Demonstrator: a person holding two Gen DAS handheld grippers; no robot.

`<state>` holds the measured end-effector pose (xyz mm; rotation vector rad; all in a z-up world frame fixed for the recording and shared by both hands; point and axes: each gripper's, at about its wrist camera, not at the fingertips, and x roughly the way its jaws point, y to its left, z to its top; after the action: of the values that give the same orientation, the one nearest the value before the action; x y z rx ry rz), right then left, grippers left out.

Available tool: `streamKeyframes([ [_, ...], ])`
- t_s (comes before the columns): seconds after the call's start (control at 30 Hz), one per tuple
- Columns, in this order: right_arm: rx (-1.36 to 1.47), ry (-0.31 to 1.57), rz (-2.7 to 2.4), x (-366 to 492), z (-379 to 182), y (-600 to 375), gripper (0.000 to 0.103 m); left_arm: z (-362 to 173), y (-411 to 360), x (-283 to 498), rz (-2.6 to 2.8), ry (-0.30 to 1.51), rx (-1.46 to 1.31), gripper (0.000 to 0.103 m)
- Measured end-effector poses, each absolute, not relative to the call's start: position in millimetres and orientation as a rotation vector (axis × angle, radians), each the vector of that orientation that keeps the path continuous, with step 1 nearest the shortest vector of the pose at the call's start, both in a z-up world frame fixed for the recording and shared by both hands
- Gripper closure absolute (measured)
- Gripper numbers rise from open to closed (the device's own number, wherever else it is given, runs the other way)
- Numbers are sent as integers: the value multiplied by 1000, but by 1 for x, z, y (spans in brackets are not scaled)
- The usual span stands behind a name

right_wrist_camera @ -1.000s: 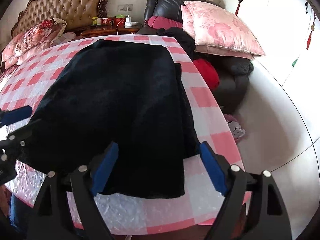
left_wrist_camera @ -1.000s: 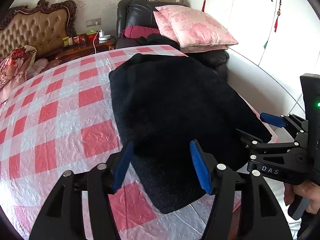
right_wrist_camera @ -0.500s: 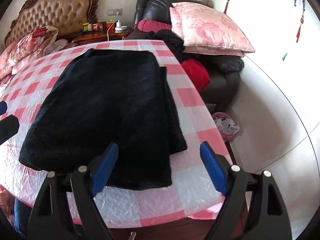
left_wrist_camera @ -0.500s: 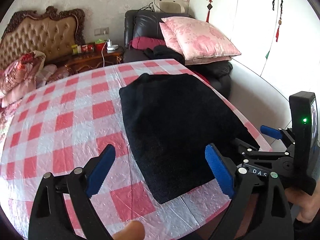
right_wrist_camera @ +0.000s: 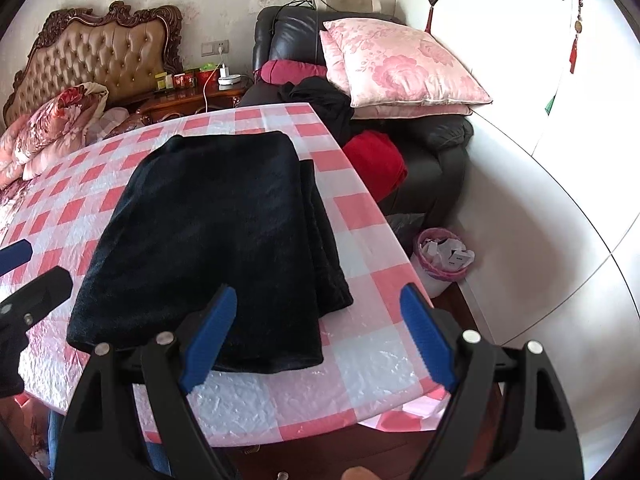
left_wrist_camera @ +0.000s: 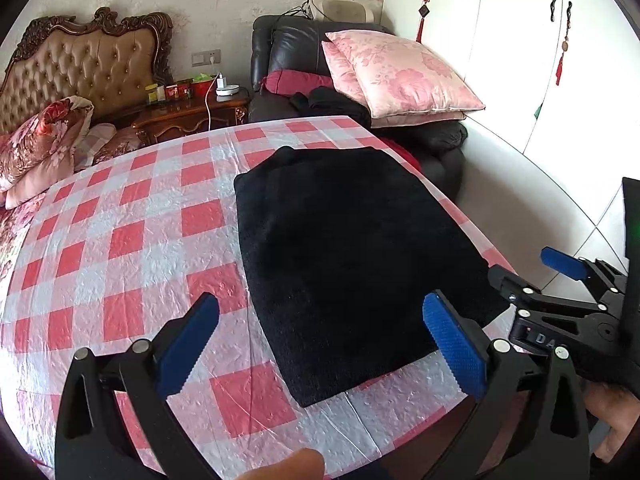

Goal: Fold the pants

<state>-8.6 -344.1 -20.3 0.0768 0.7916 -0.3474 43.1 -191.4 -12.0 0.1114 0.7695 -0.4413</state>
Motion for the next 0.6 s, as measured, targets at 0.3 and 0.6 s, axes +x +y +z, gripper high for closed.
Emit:
streamKeyframes([
  [0.3,87,783,-345,-11,-13,-345,19,-12,-200,46,-438,775,136,4],
  [0.6,94,777,-340,-8,-9,-347,17,-9,-204,54,-439,773,137,4],
])
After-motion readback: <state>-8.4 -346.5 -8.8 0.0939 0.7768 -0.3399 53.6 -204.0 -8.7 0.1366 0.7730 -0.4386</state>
